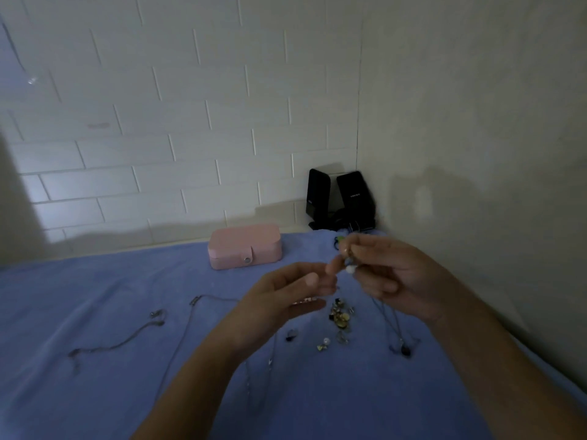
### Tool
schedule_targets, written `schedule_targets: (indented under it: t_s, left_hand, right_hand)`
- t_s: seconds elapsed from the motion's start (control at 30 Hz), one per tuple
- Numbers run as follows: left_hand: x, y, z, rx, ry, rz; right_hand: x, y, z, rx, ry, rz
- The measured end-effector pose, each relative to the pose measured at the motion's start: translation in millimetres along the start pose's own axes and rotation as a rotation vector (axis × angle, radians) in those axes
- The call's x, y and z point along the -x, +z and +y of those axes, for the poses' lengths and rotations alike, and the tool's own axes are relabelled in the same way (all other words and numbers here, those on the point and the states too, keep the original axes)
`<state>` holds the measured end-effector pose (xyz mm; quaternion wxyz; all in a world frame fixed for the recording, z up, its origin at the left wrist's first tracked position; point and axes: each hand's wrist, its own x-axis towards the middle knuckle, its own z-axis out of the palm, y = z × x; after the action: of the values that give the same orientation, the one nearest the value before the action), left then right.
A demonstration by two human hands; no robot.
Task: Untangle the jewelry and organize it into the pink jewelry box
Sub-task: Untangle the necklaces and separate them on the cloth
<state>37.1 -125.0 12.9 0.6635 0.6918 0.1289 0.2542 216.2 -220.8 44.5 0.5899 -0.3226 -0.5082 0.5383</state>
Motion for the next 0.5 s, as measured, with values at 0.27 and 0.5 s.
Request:
schedule_targets:
  t_s: [0.27,0.5]
  left_hand:
    - [1.8,-2.9,3.0,0.197,0.05,-0.105]
    - [1.7,-1.0,5.3,0.077,0.09,-0.033]
  right_hand:
    - [-0.4,10.6,-0.2,0.335,0.093,0.079]
    - [-4.6,16.2,3.7,0.358,0.059,0.173]
